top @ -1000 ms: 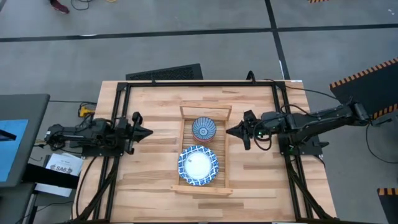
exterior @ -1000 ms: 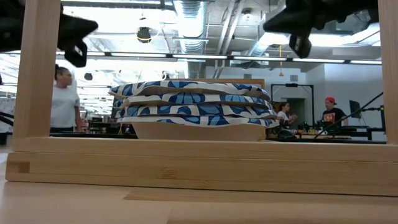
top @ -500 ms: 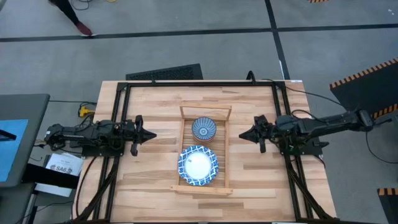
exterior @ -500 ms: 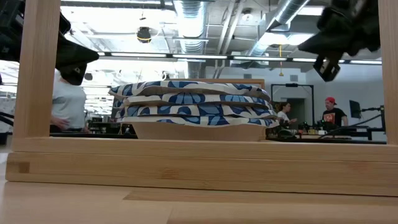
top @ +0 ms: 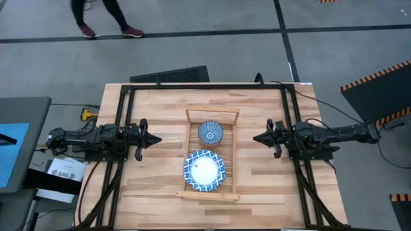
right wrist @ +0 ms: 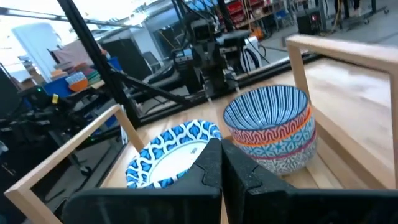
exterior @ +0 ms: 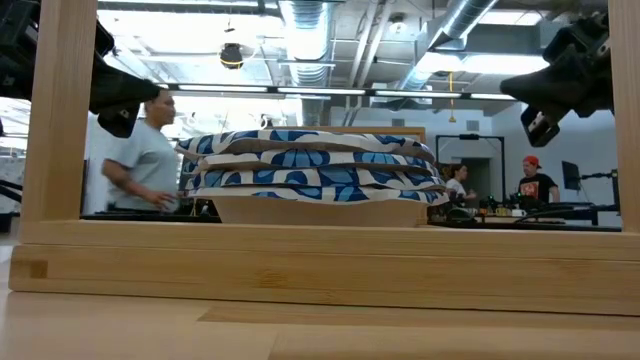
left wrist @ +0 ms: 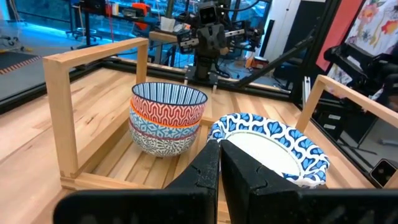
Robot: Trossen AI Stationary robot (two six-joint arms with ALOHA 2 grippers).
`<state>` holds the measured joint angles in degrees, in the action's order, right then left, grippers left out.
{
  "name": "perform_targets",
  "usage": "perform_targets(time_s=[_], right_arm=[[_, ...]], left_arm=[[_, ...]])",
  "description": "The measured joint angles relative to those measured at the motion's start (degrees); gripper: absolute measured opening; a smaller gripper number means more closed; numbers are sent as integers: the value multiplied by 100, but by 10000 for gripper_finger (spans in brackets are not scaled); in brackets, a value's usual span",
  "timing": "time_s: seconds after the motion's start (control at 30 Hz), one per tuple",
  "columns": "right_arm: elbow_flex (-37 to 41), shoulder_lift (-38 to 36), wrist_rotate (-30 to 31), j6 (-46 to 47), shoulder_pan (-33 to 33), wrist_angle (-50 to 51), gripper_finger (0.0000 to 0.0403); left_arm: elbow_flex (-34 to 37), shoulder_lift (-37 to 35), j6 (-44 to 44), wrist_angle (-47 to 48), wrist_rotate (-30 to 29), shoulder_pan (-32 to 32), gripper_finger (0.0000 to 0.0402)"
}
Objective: Place and stack bowls onto a shelf
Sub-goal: Return to Home Position
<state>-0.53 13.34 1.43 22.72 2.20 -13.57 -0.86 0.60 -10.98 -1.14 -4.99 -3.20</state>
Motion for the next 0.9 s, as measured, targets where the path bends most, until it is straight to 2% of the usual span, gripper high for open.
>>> perform_targets(time_s=[0.57, 0.9], right_arm=[[12, -1329, -5, -674, 0, 1180, 24], [17, -1326, -116, -913, 2, 1238, 25]], left_arm=[[-11, 0, 1, 24, -17, 0, 0], [-11, 0, 2, 26, -16, 0, 0]])
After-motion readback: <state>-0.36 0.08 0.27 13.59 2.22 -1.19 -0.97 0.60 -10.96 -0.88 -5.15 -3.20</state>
